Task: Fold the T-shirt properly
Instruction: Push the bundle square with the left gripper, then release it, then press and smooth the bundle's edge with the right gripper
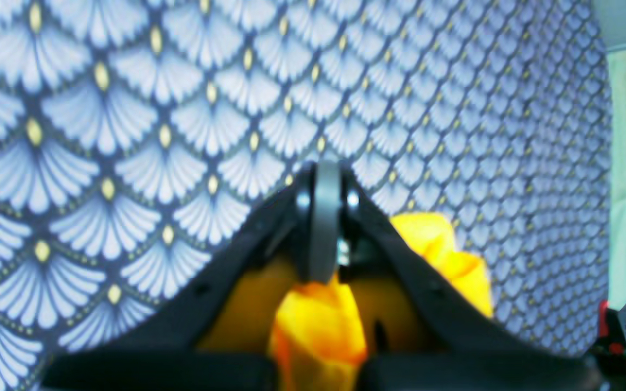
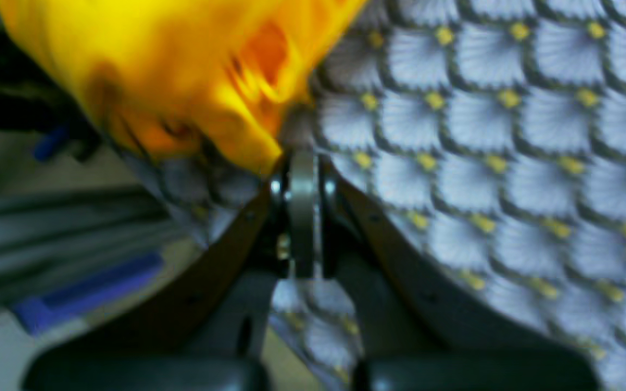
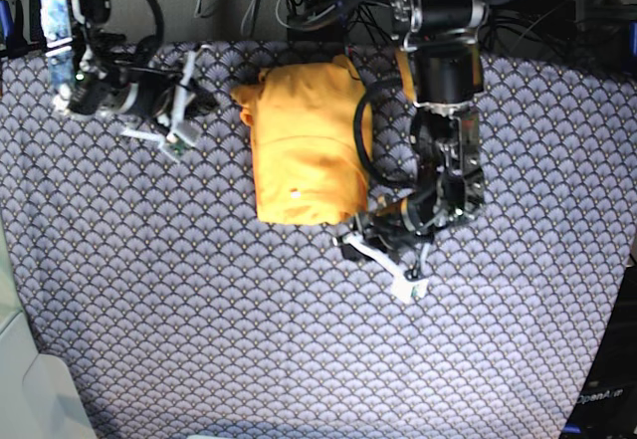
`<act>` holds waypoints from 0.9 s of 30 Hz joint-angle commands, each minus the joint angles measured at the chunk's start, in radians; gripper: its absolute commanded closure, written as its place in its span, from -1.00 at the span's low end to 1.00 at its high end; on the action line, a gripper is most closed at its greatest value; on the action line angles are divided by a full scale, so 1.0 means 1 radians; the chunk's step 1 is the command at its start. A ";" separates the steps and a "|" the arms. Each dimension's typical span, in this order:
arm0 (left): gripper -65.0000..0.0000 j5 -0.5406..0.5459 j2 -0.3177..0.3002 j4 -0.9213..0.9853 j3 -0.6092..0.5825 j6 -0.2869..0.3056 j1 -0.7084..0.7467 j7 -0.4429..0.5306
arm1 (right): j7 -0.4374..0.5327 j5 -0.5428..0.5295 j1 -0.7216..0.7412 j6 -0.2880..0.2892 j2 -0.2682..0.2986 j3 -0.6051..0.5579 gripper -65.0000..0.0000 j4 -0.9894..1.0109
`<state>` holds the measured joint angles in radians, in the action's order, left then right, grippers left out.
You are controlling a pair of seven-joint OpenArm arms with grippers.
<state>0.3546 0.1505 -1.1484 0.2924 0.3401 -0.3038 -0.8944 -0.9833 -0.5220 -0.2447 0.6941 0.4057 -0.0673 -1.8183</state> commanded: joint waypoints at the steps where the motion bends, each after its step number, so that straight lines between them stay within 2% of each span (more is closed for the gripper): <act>1: 1.00 0.017 -0.009 -0.055 0.001 0.009 -0.022 -0.019 | 0.031 -0.030 0.003 0.004 0.012 0.007 1.00 -0.064; 5: 1.00 0.083 -0.058 -0.235 0.049 0.009 0.018 -0.144 | 0.024 -0.033 -0.018 0.004 0.017 0.054 1.00 -0.168; 7: 1.00 0.105 -0.093 -0.356 0.095 0.009 0.064 -0.223 | 0.005 -0.034 -0.017 0.004 0.015 0.047 1.00 -0.169; 10: 1.00 0.106 -0.139 -0.488 0.186 0.009 0.154 -0.286 | 0.008 -0.034 -0.012 0.004 -0.014 0.017 1.00 -0.171; 14: 1.00 0.106 -0.213 -0.585 0.253 0.018 0.302 -0.289 | -0.003 -0.034 0.052 0.004 -0.058 -0.036 1.00 -0.173; 18: 1.00 0.108 -0.248 -0.628 0.270 0.020 0.395 -0.288 | -0.004 -0.034 0.095 0.004 -0.063 -0.110 1.00 -0.173; 22: 1.00 0.108 -0.253 -0.669 0.308 0.020 0.466 -0.288 | -0.003 -0.034 0.104 0.004 -0.100 -0.174 1.00 -0.173; 25: 1.00 0.108 -0.254 -0.678 0.325 0.020 0.503 -0.288 | 0.011 -0.028 0.101 0.004 -0.104 -0.225 1.00 -0.165; 27: 1.00 0.106 -0.254 -0.678 0.347 0.021 0.530 -0.288 | 0.056 -0.025 0.097 0.004 -0.103 -0.259 1.00 -0.153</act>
<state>0.4503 -0.0914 -1.8076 0.6334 0.3595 0.2283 -1.1969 -0.9474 -0.5297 -0.1543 0.6941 0.2993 -0.3305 -1.9553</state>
